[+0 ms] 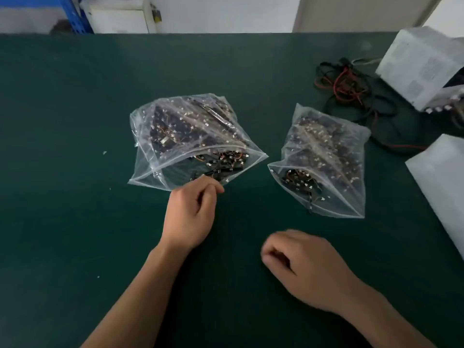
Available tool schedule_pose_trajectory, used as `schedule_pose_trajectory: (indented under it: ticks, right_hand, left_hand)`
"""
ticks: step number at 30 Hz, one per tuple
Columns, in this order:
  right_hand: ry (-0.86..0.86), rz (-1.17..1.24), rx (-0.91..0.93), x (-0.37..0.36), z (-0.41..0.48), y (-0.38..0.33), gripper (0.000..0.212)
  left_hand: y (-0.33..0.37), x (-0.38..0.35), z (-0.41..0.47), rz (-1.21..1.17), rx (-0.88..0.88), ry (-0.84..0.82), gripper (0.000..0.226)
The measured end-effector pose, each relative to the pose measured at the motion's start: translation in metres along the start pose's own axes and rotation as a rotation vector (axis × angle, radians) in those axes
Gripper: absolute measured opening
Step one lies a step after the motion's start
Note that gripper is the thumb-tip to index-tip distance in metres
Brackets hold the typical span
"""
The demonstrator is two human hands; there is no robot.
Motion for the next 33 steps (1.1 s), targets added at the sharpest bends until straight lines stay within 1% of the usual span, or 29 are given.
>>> schedule_pose_trajectory:
  ticks: [1,2,5,8,11,15,18,22,26,28,30,33]
  right_hand:
    - [0.070,0.018,0.055,0.002,0.020,-0.009,0.012]
    - [0.136,0.012,0.073,0.003,0.038,-0.017,0.010]
    - [0.273,-0.032,0.127,-0.001,0.082,-0.034,0.008]
    - [0.359,-0.028,0.095,0.003,0.089,-0.025,0.007]
    - [0.366,-0.012,0.125,0.002,0.086,-0.024,0.007]
    - [0.421,0.089,0.146,0.007,0.083,-0.020,0.007]
    - [0.414,0.066,0.135,0.004,0.085,-0.020,0.005]
    - [0.396,0.033,0.077,0.008,0.105,-0.020,0.014]
    - [0.456,0.141,0.130,0.021,0.134,-0.025,0.012]
    - [0.481,0.128,0.131,0.023,0.138,-0.025,0.026]
    - [0.480,0.055,0.130,0.020,0.136,-0.025,0.041]
    - [0.488,-0.008,0.148,0.016,0.134,-0.026,0.045]
  left_hand:
    - [-0.002,0.005,0.000,0.012,0.021,0.030,0.028]
    - [0.000,0.012,0.000,0.070,0.033,0.048,0.028]
    - [-0.002,0.008,-0.003,0.221,0.011,0.022,0.028]
    - [-0.003,0.007,-0.003,0.260,0.035,0.013,0.033]
    - [0.007,0.005,-0.004,0.312,-0.004,0.029,0.036]
    - [0.002,-0.009,-0.004,0.368,-0.006,-0.068,0.039]
    - [-0.001,-0.010,-0.006,0.350,0.010,-0.083,0.039]
    - [-0.001,-0.006,0.003,0.328,0.061,-0.014,0.035]
    - [-0.003,0.000,0.023,0.307,0.126,0.084,0.030]
    - [-0.007,-0.004,0.028,0.333,0.161,0.054,0.033]
    - [-0.011,-0.013,0.026,0.402,0.183,-0.009,0.035]
    - [-0.015,-0.022,0.023,0.472,0.165,-0.083,0.038]
Point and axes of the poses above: each hand's wrist, its own z-axis towards the middle knuckle, its own x-axis out of the back of the hand, y = z × x, the point moved 9 cm from there along z, towards the middle knuckle, and after that the axes turned 15 degrees about z, right-handed, at the moved point
